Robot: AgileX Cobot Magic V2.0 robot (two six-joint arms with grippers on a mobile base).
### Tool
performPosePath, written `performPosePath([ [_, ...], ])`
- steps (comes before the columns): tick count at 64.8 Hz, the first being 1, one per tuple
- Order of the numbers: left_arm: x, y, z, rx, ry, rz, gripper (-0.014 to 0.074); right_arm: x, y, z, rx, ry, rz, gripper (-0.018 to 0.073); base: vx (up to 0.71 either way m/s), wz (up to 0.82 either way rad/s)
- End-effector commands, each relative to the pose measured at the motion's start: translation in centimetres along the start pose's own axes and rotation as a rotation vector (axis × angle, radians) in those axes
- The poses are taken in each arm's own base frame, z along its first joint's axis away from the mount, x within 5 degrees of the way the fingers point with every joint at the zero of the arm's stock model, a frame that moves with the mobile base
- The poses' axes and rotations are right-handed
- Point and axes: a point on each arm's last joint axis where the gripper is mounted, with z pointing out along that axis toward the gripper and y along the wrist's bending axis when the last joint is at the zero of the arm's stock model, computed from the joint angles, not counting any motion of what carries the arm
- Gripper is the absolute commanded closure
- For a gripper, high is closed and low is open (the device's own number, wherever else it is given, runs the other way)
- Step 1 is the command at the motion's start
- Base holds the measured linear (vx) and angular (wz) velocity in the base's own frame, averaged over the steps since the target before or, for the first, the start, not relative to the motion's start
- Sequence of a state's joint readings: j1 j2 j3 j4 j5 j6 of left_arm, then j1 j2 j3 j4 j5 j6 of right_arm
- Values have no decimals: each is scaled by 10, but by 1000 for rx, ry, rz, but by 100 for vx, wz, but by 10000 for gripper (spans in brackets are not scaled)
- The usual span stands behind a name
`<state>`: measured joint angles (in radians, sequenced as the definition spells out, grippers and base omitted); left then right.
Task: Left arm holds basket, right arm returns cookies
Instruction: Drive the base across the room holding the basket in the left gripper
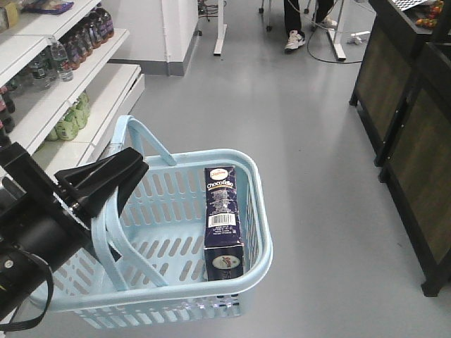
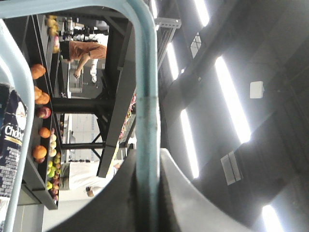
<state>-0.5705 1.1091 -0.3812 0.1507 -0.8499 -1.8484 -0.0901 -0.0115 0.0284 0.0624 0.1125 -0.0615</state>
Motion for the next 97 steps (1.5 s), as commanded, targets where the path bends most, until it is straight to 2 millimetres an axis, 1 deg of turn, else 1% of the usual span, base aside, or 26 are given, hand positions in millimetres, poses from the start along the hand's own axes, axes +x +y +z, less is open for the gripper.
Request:
performPosePath([
  [1,6,-26,0,181,38,-11,599,-1,0,0,5,-63,-12,565,10,-25],
  [24,6,-26,0,181,38,-11,599,-1,0,0,5,-63,-12,565,13,-19],
  [47,6,-26,0,181,38,-11,599,-1,0,0,5,-63,-12,565,21,-1],
  [97,6,-26,0,181,38,-11,599,-1,0,0,5,-63,-12,565,34,1],
])
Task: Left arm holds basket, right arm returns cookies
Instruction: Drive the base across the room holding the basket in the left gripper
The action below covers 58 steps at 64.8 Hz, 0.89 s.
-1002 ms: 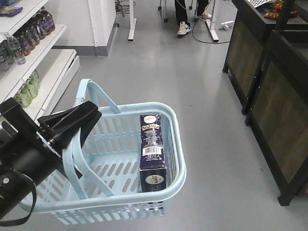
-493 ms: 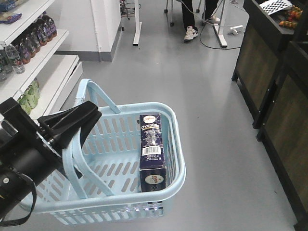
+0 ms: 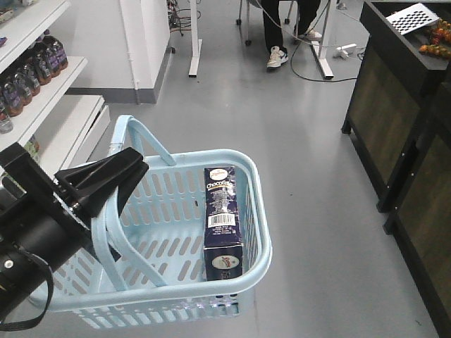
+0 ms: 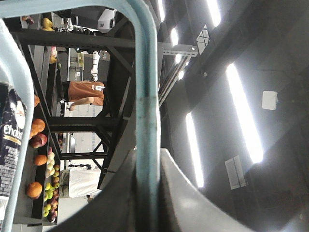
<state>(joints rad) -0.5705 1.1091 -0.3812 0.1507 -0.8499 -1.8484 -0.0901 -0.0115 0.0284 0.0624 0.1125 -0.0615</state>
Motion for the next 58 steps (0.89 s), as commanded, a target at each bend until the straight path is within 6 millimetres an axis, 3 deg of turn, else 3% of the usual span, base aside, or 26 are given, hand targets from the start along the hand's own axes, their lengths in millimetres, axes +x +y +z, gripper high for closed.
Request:
performPosePath([
  [1,6,-26,0,181,38,-11,599,-1,0,0,5,-63,-12,565,41,-5],
  [58,6,-26,0,181,38,-11,599,-1,0,0,5,-63,-12,565,41,0],
])
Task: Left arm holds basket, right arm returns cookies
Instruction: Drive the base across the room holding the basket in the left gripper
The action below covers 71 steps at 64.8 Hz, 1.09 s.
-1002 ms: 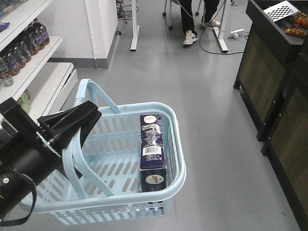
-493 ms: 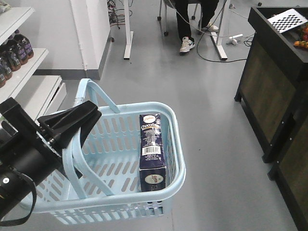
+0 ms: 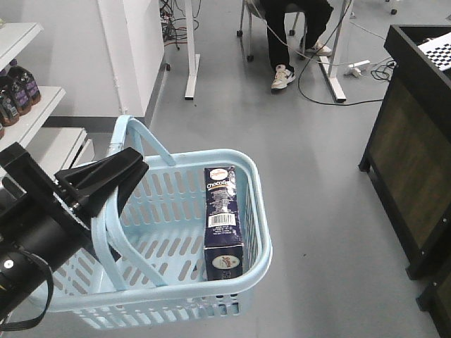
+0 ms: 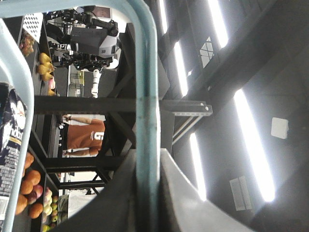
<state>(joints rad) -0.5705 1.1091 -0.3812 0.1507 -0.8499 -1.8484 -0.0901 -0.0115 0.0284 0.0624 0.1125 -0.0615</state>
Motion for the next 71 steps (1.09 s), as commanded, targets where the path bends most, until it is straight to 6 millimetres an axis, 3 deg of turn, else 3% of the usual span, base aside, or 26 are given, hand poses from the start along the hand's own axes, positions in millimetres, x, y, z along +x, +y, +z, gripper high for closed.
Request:
performPosePath([
  [1,6,-26,0,181,38,-11,599,-1,0,0,5,-63,-12,565,40,3],
  [71,6,-26,0,181,38,-11,599,-1,0,0,5,-63,-12,565,37,3],
])
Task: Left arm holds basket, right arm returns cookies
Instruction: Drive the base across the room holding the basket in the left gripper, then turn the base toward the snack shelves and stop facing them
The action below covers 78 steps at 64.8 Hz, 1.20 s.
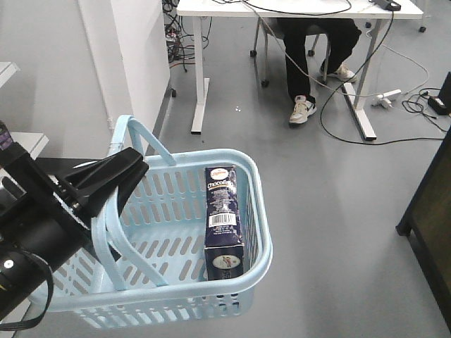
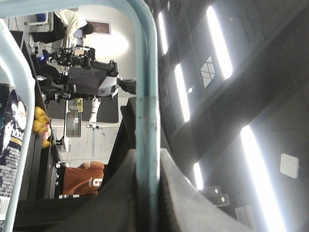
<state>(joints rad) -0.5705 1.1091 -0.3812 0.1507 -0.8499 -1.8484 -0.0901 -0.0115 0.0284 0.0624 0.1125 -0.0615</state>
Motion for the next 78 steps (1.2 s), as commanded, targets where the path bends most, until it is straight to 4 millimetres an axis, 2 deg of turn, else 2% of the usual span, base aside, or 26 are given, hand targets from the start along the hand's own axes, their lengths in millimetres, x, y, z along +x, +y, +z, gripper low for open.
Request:
performPosePath([
  [1,6,-26,0,181,38,-11,599,-1,0,0,5,-63,-12,565,29,13],
  [24,6,-26,0,181,38,-11,599,-1,0,0,5,-63,-12,565,22,24],
  [78,6,-26,0,181,38,-11,599,-1,0,0,5,-63,-12,565,9,42],
])
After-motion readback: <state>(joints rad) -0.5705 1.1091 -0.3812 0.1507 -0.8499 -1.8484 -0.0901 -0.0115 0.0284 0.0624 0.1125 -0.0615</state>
